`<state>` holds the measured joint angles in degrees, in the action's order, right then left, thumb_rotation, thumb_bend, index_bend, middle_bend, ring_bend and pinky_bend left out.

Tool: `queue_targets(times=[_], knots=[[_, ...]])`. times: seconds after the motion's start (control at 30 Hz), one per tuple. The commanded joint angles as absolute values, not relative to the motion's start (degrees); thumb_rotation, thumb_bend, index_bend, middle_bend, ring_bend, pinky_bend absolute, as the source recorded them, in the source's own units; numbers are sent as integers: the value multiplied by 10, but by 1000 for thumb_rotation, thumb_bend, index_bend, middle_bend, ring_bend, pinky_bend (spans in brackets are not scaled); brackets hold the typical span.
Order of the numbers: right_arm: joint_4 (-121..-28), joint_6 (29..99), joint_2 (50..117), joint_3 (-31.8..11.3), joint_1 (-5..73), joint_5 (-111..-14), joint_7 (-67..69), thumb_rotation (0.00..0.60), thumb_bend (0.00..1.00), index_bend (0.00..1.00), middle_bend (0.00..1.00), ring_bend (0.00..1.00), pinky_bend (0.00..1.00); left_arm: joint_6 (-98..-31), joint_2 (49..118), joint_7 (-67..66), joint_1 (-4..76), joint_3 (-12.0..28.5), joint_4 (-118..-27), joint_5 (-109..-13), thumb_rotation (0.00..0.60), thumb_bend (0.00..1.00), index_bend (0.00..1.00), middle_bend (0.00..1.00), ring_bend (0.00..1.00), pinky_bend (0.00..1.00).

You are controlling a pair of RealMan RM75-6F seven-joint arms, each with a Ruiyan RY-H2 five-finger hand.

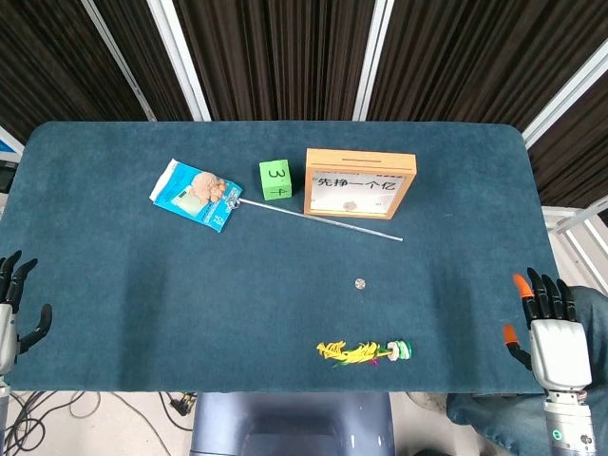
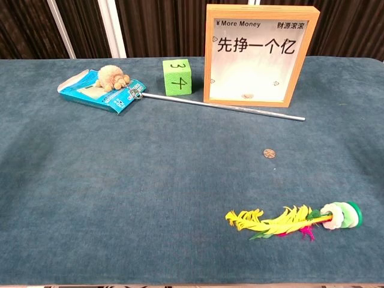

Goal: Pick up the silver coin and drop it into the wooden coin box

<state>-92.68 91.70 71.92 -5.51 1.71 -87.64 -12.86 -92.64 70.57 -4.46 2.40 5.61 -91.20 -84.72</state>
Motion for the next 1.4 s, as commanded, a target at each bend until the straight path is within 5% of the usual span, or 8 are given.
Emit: queue_targets(times=[0.03, 0.87, 1.4], knots=[[-930, 920, 717, -56, 16, -878, -130, 600, 458, 86, 30, 0, 0, -923, 704, -45, 24, 55, -914, -845, 600, 428, 142, 26, 31, 0], [-947, 888, 717, -52, 21, -855, -110, 600, 426, 87, 29, 0, 0, -905, 692, -28, 24, 50, -927, -840, 600, 396, 142, 26, 31, 0], [-973, 701, 694, -114, 147, -778, -84, 600, 426, 200, 29, 0, 0, -897, 692, -42, 26, 55, -936, -823, 600, 396, 142, 26, 34, 0]])
